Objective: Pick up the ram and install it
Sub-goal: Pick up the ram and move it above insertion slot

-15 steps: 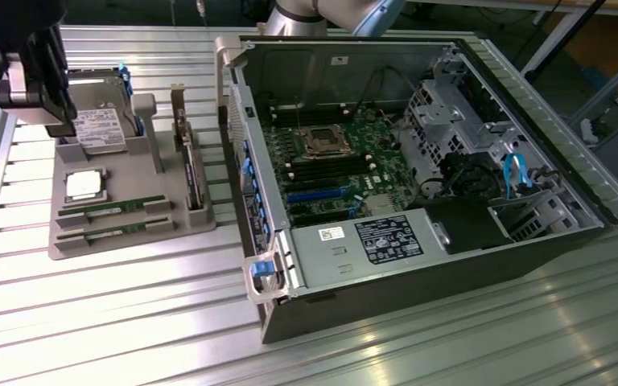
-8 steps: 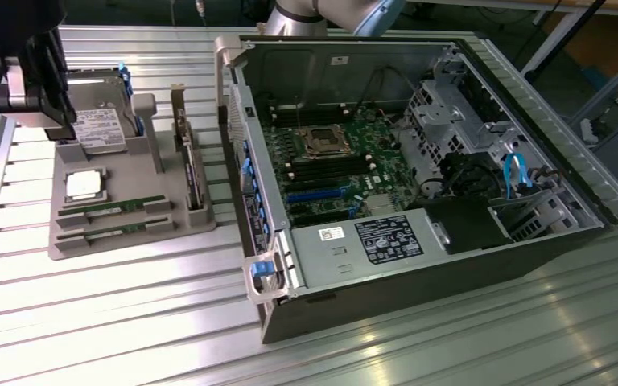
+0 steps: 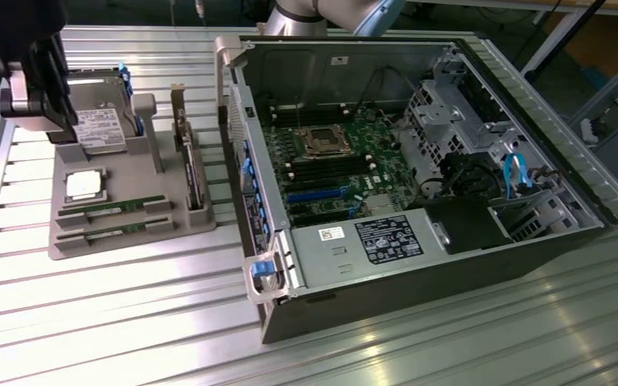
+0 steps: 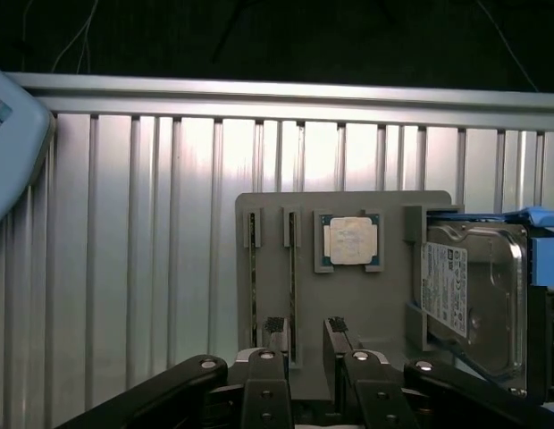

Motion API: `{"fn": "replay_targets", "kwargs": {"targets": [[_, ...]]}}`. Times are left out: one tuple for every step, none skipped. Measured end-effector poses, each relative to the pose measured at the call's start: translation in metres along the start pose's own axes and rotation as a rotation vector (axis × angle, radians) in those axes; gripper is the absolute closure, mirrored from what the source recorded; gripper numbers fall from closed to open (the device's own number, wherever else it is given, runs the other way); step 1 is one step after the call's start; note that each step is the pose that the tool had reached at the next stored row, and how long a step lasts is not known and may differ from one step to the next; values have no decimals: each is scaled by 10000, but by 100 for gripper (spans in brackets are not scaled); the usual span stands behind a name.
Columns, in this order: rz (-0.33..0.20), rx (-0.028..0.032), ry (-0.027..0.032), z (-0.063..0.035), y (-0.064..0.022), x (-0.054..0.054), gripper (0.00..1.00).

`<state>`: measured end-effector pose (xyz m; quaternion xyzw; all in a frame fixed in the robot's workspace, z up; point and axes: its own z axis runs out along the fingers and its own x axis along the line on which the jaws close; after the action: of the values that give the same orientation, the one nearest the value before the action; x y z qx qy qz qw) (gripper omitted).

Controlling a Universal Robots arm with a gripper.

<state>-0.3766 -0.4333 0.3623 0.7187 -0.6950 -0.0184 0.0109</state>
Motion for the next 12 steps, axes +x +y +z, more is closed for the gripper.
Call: {"fn": "replay_targets", "kwargs": {"targets": [[0,1,-1,11,0,0,70],[0,0,-1,23,-1,1,70],[0,0,-1,33,-1,1,70],[0,0,-1,44,-2,1,70],[0,0,-1,58,-2,1,70],[0,0,-1,67,-3,2,70],[0,-1,0,76,-3,2,70],[0,0,-1,88,-4,2,70],[0,-1,-1,101,-4,2,70],[0,0,-1,111,-4,2,70],[0,0,-1,120,-5,3,70],[0,0,-1,128,-5,3,70]]}}
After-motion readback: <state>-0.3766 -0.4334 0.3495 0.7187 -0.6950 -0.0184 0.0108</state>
